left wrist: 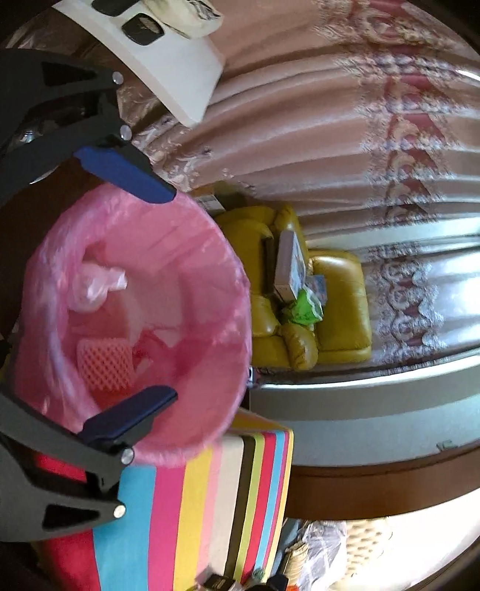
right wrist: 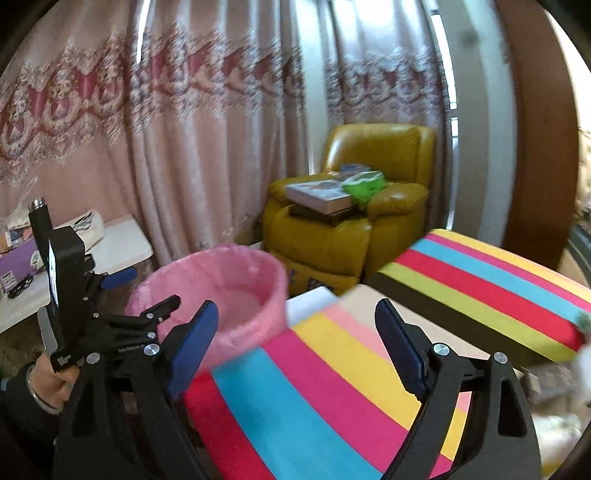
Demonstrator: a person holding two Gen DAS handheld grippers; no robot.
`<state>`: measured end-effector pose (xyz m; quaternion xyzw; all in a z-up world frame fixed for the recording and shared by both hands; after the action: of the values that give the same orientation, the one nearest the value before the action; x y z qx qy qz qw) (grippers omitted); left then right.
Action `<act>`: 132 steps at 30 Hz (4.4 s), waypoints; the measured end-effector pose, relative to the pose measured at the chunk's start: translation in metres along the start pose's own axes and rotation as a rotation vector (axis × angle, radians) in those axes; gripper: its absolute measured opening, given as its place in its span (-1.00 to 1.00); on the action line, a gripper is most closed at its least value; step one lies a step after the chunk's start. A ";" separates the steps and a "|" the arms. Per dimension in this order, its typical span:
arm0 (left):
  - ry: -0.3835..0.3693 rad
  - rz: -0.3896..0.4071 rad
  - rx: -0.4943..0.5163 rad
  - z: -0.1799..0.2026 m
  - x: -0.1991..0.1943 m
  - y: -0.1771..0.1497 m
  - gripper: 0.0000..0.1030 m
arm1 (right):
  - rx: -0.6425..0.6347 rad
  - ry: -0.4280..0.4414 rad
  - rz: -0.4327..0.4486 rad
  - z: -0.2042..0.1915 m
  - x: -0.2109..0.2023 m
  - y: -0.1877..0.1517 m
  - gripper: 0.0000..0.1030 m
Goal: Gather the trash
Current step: 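Open both tools to drop the net and bag into the wastebasket, then move both tools back over the trash on the table, then grasp a white tissue with the right tool while the left tool grasps a crumpled tissue, then carry both held tissues over the pink wastebasket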
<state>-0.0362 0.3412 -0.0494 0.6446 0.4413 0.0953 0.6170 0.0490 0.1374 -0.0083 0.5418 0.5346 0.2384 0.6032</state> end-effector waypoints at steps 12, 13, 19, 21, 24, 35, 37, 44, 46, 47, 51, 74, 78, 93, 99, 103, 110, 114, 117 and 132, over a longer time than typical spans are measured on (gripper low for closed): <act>-0.190 0.027 0.128 0.104 -0.040 0.009 0.90 | 0.119 -0.266 0.030 0.074 -0.124 -0.054 0.65; -0.204 0.032 0.147 0.115 -0.044 0.009 0.90 | 0.122 -0.282 0.034 0.078 -0.131 -0.057 0.65; -0.297 0.024 0.212 0.171 -0.061 0.008 0.90 | 0.114 -0.418 0.040 0.098 -0.176 -0.077 0.67; -0.348 -0.002 0.218 0.192 -0.065 0.004 0.90 | 0.115 -0.453 0.042 0.105 -0.190 -0.088 0.69; -0.424 -0.045 0.211 0.211 -0.067 -0.003 0.90 | 0.129 -0.519 0.027 0.117 -0.204 -0.101 0.69; -0.650 -0.115 0.245 0.278 -0.087 -0.030 0.90 | 0.288 -0.575 -0.020 0.160 -0.223 -0.149 0.69; -0.655 -0.096 0.267 0.285 -0.092 -0.032 0.90 | 0.296 -0.576 -0.024 0.164 -0.223 -0.151 0.69; -0.670 -0.089 0.285 0.287 -0.098 -0.043 0.89 | 0.291 -0.572 -0.030 0.163 -0.222 -0.150 0.69; -0.668 -0.092 0.281 0.283 -0.098 -0.043 0.89 | 0.318 -0.569 -0.015 0.168 -0.228 -0.151 0.67; -0.669 -0.093 0.276 0.283 -0.097 -0.043 0.89 | 0.335 -0.569 -0.008 0.172 -0.233 -0.152 0.65; -0.697 -0.089 0.274 0.287 -0.101 -0.039 0.87 | 0.362 -0.605 -0.035 0.183 -0.240 -0.159 0.58; -0.869 0.014 0.438 0.362 -0.150 -0.031 0.74 | 0.442 -0.637 -0.011 0.204 -0.226 -0.169 -0.47; -0.924 0.004 0.449 0.392 -0.152 -0.027 0.40 | 0.456 -0.637 0.001 0.206 -0.227 -0.170 -0.47; -0.919 -0.052 0.479 0.420 -0.142 -0.043 -0.31 | 0.499 -0.602 0.049 0.209 -0.237 -0.176 -0.47; -0.909 0.018 0.425 0.397 -0.153 -0.047 -0.31 | 0.491 -0.621 0.065 0.206 -0.239 -0.176 -0.47; -0.898 0.037 0.349 0.373 -0.149 -0.038 -0.31 | 0.465 -0.646 0.079 0.201 -0.241 -0.174 -0.47; -0.849 -0.014 0.254 0.329 -0.124 -0.034 -0.30 | 0.460 -0.629 0.114 0.193 -0.247 -0.172 -0.47; -0.821 -0.020 0.218 0.306 -0.114 -0.030 -0.30 | 0.426 -0.647 0.157 0.184 -0.258 -0.163 -0.47; -0.810 -0.035 0.204 0.298 -0.110 -0.032 -0.30 | 0.410 -0.636 0.166 0.178 -0.259 -0.157 -0.47; -0.760 -0.016 0.186 0.287 -0.111 -0.031 -0.30 | 0.355 -0.599 0.152 0.157 -0.249 -0.148 -0.47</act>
<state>0.0757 0.0567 -0.0932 0.6836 0.1933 -0.1954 0.6761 0.0691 -0.1848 -0.0716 0.7223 0.3250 0.0167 0.6103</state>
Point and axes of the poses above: each gripper's, at about its wrist camera, not at the fingertips, and x roughly the way its jaws point, z to its right, y to its top, the point moved 3 cm from there along x, roughly the way its jaws point, and after that the axes turned 9 degrees about y, right-handed, at the moved point
